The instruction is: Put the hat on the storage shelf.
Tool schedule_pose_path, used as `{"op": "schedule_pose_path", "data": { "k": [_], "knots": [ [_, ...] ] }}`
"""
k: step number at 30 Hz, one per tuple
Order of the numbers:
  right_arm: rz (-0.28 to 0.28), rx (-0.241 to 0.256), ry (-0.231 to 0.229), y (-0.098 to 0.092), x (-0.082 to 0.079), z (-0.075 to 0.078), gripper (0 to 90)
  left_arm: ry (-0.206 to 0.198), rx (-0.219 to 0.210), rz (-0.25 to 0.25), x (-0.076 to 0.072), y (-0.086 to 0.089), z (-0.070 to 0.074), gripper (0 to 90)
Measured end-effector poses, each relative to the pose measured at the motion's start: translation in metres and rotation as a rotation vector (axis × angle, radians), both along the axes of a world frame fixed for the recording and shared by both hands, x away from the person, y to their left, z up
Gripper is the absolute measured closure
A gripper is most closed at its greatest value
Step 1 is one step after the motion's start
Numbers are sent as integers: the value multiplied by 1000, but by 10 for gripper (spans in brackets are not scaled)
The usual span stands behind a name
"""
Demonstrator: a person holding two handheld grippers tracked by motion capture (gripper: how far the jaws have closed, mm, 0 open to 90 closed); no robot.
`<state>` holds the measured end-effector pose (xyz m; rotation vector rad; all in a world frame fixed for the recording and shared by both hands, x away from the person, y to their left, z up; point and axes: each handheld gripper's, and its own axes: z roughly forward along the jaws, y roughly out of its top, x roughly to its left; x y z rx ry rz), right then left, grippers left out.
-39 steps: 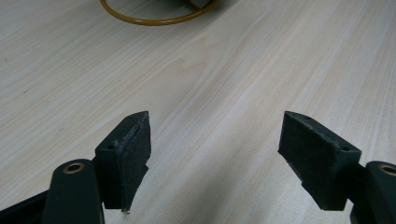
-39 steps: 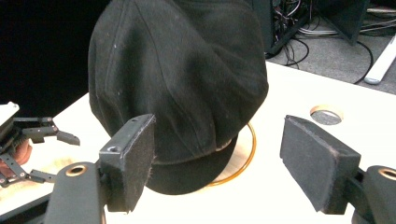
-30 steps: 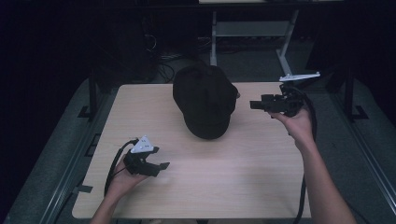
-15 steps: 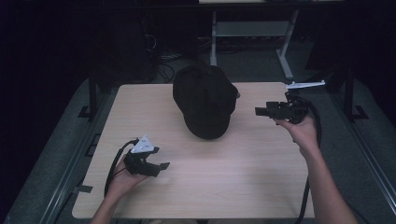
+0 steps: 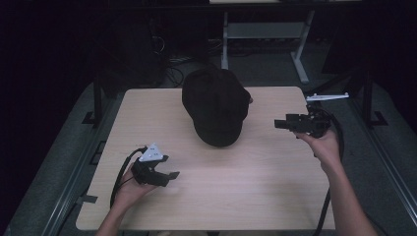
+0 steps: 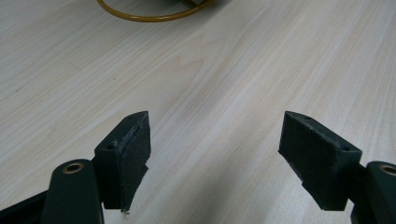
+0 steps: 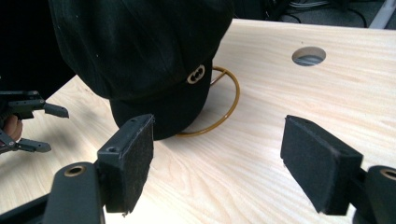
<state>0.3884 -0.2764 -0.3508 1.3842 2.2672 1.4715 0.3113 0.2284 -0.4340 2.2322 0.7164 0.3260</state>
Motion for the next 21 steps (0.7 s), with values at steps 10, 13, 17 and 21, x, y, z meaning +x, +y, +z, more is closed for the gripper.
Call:
{"op": "schedule_pose_path", "data": {
  "k": [10, 13, 17, 21],
  "knots": [
    [-7, 19, 23, -9, -10, -15, 249, 7, -2, -1, 0, -1, -1, 245],
    [-9, 24, 33, -11, -12, -20, 247, 8, -4, 1, 0, -2, -1, 245],
    [-9, 25, 44, -13, -16, -25, 243, 10, -3, 2, 0, -2, -1, 244],
    [-6, 21, 48, -14, -20, -29, 240, 11, 3, -1, 0, -1, -1, 243]
  ]
}}
